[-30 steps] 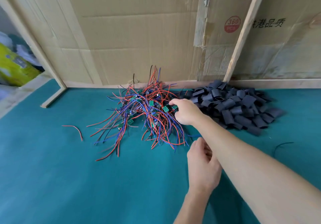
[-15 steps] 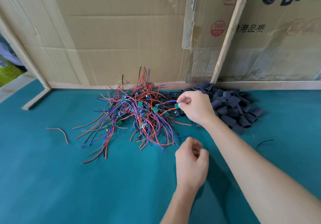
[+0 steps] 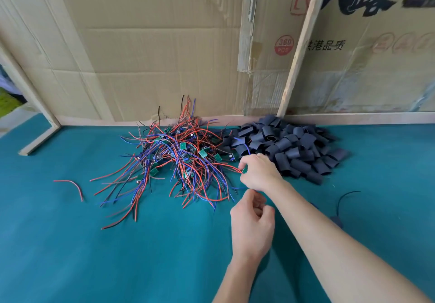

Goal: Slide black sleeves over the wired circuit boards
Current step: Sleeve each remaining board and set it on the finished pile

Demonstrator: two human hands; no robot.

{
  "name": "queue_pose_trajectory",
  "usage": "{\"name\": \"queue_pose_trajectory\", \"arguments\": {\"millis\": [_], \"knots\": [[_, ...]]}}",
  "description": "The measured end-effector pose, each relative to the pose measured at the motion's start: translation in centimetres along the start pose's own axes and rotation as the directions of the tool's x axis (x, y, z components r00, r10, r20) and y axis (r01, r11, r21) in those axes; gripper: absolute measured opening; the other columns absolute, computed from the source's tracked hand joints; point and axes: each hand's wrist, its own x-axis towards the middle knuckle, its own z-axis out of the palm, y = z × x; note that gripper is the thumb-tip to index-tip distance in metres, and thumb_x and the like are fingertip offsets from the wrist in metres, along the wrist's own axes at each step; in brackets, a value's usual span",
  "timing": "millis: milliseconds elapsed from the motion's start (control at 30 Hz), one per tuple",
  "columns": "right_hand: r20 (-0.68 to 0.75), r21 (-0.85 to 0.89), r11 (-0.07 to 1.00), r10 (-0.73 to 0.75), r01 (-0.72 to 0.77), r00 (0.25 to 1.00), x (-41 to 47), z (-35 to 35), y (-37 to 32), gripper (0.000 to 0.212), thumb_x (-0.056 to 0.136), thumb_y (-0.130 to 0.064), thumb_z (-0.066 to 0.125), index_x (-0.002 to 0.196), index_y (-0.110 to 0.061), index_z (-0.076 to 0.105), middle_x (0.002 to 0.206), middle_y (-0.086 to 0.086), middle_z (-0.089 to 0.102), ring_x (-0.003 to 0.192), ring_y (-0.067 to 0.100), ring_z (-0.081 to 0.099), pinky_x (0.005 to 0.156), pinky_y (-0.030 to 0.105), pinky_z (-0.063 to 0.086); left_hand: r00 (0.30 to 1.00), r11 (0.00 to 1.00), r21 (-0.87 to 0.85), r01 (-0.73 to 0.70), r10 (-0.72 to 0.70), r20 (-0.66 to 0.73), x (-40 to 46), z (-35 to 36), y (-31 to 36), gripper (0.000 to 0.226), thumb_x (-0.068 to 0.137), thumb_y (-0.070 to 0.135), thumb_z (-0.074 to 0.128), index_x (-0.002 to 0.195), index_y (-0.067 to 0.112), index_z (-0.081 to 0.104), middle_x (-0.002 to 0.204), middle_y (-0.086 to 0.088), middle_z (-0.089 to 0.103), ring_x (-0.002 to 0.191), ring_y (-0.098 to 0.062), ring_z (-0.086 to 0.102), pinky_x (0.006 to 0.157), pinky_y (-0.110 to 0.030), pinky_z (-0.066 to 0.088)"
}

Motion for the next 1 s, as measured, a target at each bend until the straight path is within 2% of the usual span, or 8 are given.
{"name": "queue_pose_trajectory", "arguments": {"millis": [200,333,433,567,633,733,867,1000], "knots": [[-0.097,0.002,1.0,-0.03,0.03,0.995,-1.4,-1.6,0.6,0.024,0.085,-0.009,0.07,0.083,-0.03,0.059,0.111,0.002,0.055,0.101,0.03,0.059,0.085,0.037,0.05,1.0,1.0,0.016,0.004,-0.004,0.006,0.1,0.0,-0.2,0.01,0.078,0.008,0.056,0.079,0.018,0.058,0.067,0.009,0.06,0.057,-0.006,0.048,0.058,-0.018,0.044],[-0.302,0.216,0.959,-0.116,0.186,0.946,-5.0,-4.2,2.1,0.024,0.076,-0.013,0.084,0.077,-0.026,0.065,0.082,-0.007,0.069,0.074,0.013,0.064,0.068,0.024,0.048,0.999,0.999,-0.011,0.039,-0.039,0.03,0.1,0.0,-0.1,0.011,0.081,0.01,0.053,0.08,0.019,0.059,0.067,0.001,0.063,0.061,-0.021,0.061,0.061,-0.034,0.054],[-0.373,0.54,0.793,-0.074,0.281,0.925,-8.5,-5.2,3.4,0.028,0.073,-0.004,0.087,0.077,-0.027,0.072,0.072,-0.009,0.071,0.061,0.004,0.063,0.063,0.01,0.045,0.995,0.989,-0.113,0.094,-0.089,0.043,0.1,-0.1,-0.2,0.018,0.096,0.014,0.05,0.082,0.018,0.06,0.07,-0.006,0.066,0.056,-0.019,0.064,0.053,-0.034,0.054],[-0.295,0.804,0.534,-0.023,0.261,0.955,-11.2,-3.9,4.8,0.035,0.073,0.011,0.083,0.081,-0.023,0.077,0.083,0.003,0.078,0.071,0.01,0.068,0.071,0.02,0.056,0.975,0.93,-0.291,0.224,-0.216,0.059,0.1,-0.1,0.3,0.038,0.108,0.03,0.042,0.085,0.011,0.064,0.066,-0.012,0.066,0.052,-0.023,0.065,0.047,-0.027,0.049],[-0.227,0.794,0.573,-0.027,0.201,0.974,-11.4,-2.2,4.8,0.04,0.073,0.017,0.078,0.08,-0.022,0.077,0.082,0.008,0.077,0.067,0.014,0.068,0.066,0.027,0.058,0.971,0.91,-0.338,0.24,-0.222,0.093,-0.2,-0.3,0.5,0.051,0.107,0.045,0.042,0.08,0.007,0.065,0.062,-0.018,0.064,0.047,-0.025,0.062,0.043,-0.026,0.046],[-0.142,0.788,0.598,-0.054,0.146,0.988,-11.0,0.0,4.7,0.036,0.074,0.019,0.066,0.078,-0.015,0.076,0.074,0.009,0.073,0.054,0.027,0.063,0.048,0.039,0.05,0.98,0.974,-0.174,0.143,-0.114,0.164,-0.3,-0.7,0.6,0.051,0.099,0.06,0.042,0.084,0.02,0.069,0.057,-0.015,0.065,0.048,-0.028,0.064,0.045,-0.027,0.047],[-0.23,0.671,0.718,-0.038,0.186,0.972,-9.8,0.5,5.0,0.023,0.064,-0.005,0.068,0.072,-0.024,0.078,0.09,-0.008,0.07,0.058,0.016,0.065,0.053,0.03,0.051,0.991,0.983,-0.162,0.091,-0.073,0.111,-0.2,-0.9,0.9,0.025,0.103,0.03,0.054,0.089,0.016,0.069,0.059,-0.003,0.067,0.047,-0.02,0.065,0.047,-0.022,0.048],[-0.088,0.745,0.654,-0.102,0.134,0.991,-9.4,0.2,5.7,0.036,0.068,0.012,0.07,0.073,-0.023,0.076,0.088,0.022,0.064,0.049,0.027,0.059,0.05,0.037,0.05,0.99,0.978,-0.18,0.109,-0.091,0.104,-0.1,-1.0,0.8,0.021,0.101,0.013,0.054,0.088,0.015,0.07,0.061,0.0,0.067,0.05,-0.016,0.064,0.048,-0.021,0.049]]}}
